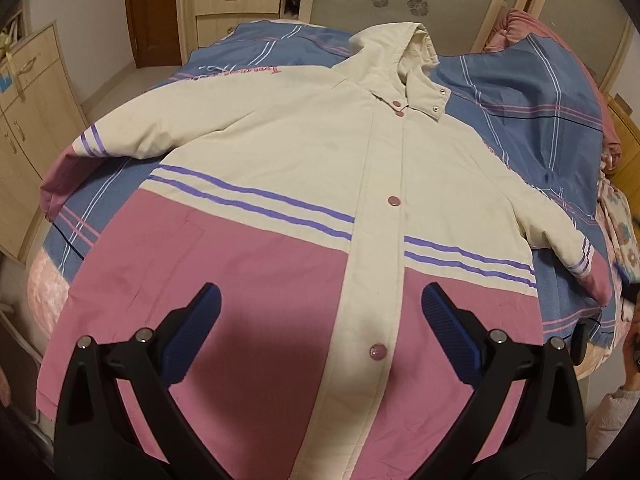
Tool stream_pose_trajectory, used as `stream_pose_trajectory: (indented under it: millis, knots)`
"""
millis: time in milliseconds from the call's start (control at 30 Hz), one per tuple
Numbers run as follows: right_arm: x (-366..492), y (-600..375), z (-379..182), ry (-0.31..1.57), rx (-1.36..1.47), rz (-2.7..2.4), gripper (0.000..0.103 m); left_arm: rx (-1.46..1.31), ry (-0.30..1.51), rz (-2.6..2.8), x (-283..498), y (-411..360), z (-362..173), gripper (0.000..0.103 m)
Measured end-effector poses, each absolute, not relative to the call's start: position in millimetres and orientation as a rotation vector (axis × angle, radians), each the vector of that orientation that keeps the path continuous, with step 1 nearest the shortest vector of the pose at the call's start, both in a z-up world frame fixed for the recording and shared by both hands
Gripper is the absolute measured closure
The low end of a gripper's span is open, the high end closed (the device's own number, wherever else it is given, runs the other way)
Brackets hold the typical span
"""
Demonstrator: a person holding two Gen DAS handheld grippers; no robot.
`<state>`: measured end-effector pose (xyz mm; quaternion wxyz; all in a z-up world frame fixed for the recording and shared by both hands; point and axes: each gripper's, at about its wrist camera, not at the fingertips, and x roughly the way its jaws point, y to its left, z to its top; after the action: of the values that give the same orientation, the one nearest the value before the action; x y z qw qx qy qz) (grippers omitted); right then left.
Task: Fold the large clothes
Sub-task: 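Reach the right gripper to the pink sleeve cuff and grasp it, then lift the pink sleeve with the right gripper and lay it across the jacket front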
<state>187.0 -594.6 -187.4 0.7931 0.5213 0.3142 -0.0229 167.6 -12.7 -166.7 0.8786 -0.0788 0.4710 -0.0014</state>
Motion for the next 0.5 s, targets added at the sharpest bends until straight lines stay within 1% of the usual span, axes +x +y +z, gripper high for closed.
stream_pose_trajectory:
  millis: [33,167,267,333,367,433,500]
  knots:
    - [171,-627,-208,0.639,1.202,-0.107,0.003,-0.164,0.985,-0.001,168,-12,-168,0.002]
    - [107,-700,-254,0.524,1.294,-0.417,0.003,-0.161,1.001,-0.008,172,-18,-173,0.002]
    - [90,-728,-286,0.467,1.402,-0.355,0.004,-0.145,1.005,-0.021,173,-27,-174,0.002]
    - [87,-729,-292,0.377,1.481,-0.217,0.005,-0.128,1.008,-0.027,173,-35,-174,0.002]
    - [91,-728,-289,0.363,1.485,-0.182,0.006,-0.119,1.01,-0.029,173,-38,-174,0.002]
    - [109,-723,-286,0.426,1.428,-0.131,0.006,-0.108,1.011,-0.035,172,-42,-174,0.002]
    - [125,-717,-294,0.522,1.407,-0.134,0.017,-0.099,1.011,-0.038,171,-46,-174,0.002]
